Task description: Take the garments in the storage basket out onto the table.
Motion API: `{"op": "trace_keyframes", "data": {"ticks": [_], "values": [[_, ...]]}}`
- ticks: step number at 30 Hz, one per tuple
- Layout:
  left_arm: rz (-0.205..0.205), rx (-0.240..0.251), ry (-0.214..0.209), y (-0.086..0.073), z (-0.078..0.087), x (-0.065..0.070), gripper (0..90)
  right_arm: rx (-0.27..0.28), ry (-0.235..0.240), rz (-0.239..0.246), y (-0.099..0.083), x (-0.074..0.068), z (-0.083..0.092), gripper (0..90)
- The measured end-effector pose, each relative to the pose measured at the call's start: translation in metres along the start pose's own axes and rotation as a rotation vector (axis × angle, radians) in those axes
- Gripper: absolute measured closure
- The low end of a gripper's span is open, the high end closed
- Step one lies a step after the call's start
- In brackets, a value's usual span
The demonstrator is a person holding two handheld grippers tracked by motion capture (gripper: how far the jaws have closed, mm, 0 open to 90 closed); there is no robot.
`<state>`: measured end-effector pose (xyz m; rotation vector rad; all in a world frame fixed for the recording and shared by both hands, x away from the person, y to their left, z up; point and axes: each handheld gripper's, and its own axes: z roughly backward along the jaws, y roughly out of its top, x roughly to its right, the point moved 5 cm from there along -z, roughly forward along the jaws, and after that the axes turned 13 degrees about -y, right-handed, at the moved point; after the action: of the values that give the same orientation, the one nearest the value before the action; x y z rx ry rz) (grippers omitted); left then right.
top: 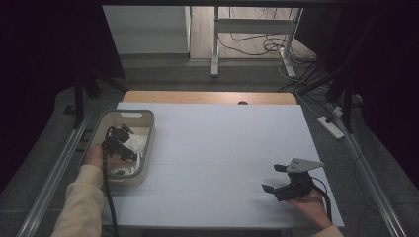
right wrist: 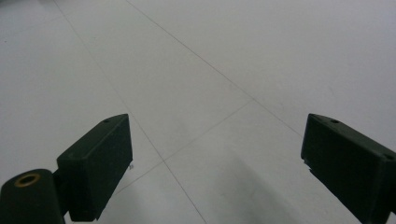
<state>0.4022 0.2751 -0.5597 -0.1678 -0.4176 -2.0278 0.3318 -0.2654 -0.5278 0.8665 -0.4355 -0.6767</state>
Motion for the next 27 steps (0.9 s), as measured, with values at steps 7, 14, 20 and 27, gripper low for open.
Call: {"op": "trace_keyframes", "data": {"ticks": [7,14,20,27], "values": [[-0.024,0.048,-0.047,0.0,0.006,0.003,42.7,-0.004,-0.008,0.004,0.0,0.0,0.0,8.8],[-0.04,0.059,-0.094,0.0,0.007,0.004,63.9,0.003,-0.023,0.006,0.001,0.001,0.002,8.8],[-0.036,0.064,-0.114,0.0,0.008,0.004,68.0,0.004,-0.023,0.01,0.0,0.001,0.002,8.8],[-0.037,0.068,-0.101,0.001,0.013,0.005,69.4,0.006,-0.023,0.01,0.001,0.001,0.002,8.8]]}}
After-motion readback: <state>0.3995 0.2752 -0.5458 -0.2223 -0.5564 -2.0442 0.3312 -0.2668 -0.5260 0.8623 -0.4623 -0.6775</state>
